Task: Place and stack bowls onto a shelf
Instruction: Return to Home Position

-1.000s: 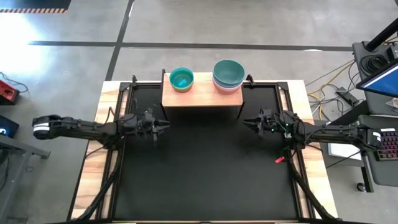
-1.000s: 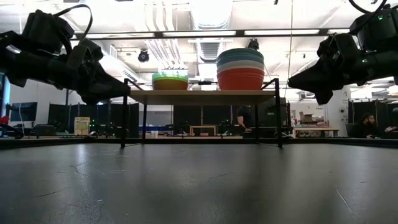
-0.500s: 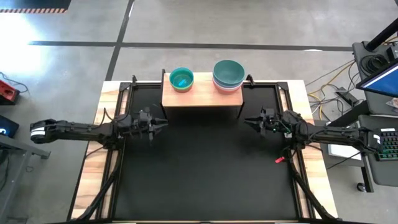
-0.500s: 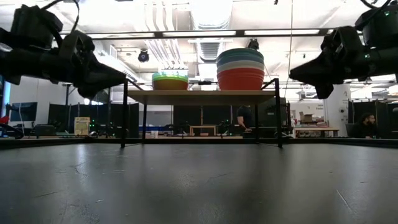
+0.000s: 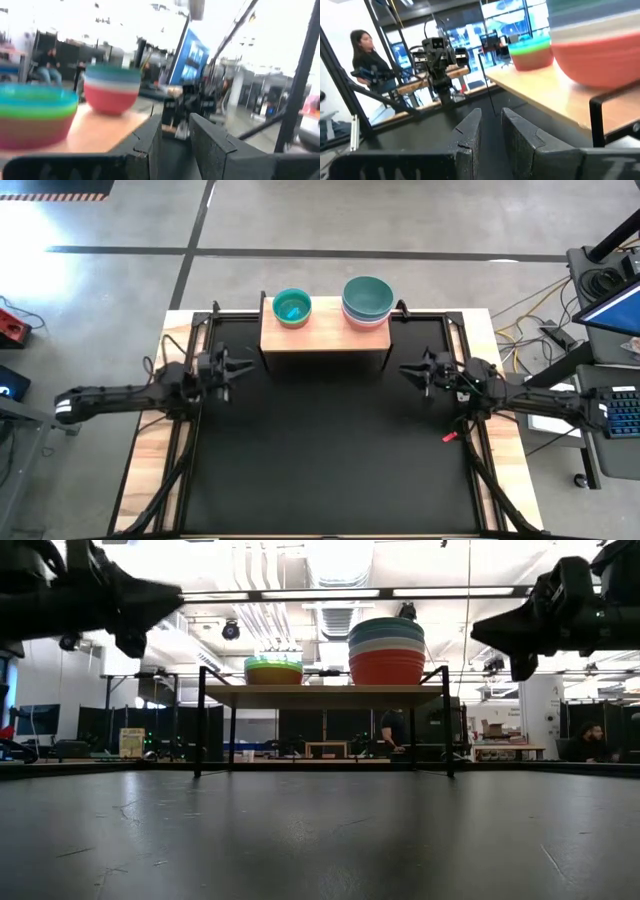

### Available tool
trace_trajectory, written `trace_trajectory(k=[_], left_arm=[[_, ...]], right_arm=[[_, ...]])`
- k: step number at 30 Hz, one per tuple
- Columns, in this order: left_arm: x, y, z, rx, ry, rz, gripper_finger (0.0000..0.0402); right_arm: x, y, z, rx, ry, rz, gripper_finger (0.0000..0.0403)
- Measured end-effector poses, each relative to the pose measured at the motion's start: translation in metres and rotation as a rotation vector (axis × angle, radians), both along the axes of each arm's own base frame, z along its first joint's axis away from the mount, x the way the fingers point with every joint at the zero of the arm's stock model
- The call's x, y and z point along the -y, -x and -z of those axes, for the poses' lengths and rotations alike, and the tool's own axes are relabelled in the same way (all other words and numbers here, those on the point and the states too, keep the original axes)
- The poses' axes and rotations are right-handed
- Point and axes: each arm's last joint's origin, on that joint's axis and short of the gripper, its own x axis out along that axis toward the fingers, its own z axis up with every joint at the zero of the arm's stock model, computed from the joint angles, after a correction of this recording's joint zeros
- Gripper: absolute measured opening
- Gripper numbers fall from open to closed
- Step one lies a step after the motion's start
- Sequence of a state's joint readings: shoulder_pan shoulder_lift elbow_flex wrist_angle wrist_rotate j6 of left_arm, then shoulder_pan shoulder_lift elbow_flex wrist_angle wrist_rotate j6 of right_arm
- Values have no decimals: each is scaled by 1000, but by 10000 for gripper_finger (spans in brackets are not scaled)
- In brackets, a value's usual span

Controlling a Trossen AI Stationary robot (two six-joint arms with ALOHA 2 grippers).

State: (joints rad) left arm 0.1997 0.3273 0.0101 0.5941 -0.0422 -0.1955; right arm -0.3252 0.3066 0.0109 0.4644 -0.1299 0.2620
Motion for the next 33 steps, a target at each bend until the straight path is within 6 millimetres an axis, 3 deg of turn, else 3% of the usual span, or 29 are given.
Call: trace_trajectory(k=[17,23,33], left_arm=[[6,31,-24,292,-59,-1,84],[7,34,-25,321,-65,-1,84],[7,33,-24,306,-62,0,84]], right_arm=[[-6,19,-18,197,67,0,66],[-10,28,-26,299,101,0,66],[-9,27,-25,285,96,1,66]])
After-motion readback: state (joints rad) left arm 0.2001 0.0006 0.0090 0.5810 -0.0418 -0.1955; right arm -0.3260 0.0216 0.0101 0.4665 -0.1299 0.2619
